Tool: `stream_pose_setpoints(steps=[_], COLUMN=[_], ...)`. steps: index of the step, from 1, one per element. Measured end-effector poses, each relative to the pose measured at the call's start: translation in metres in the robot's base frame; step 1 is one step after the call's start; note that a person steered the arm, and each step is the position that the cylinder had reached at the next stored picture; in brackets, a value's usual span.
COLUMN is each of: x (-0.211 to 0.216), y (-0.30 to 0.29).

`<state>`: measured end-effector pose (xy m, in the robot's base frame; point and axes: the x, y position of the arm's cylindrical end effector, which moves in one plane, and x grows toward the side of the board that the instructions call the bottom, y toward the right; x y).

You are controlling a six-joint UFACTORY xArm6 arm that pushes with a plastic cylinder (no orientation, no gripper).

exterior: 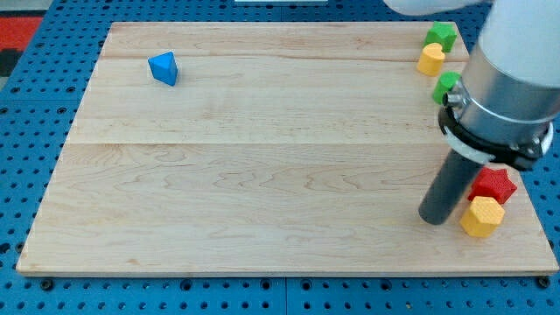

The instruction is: Slide the yellow blocks towards right slightly

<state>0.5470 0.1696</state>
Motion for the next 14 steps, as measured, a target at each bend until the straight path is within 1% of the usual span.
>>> stream_pose_setpoints(steps=[1,2,3,4,5,6,7,8,10,11,12,13,14], x=[0.003,0.019,0.021,0.067,0.071,0.066,0.058,-0.011,-0.162,-0.218,-0.252,-0.276,-0.277], y=[0.021,0.045,0.059,0.053,0.086,0.086,0.018,-0.036,-0.016,0.006,0.010,0.014,0.049])
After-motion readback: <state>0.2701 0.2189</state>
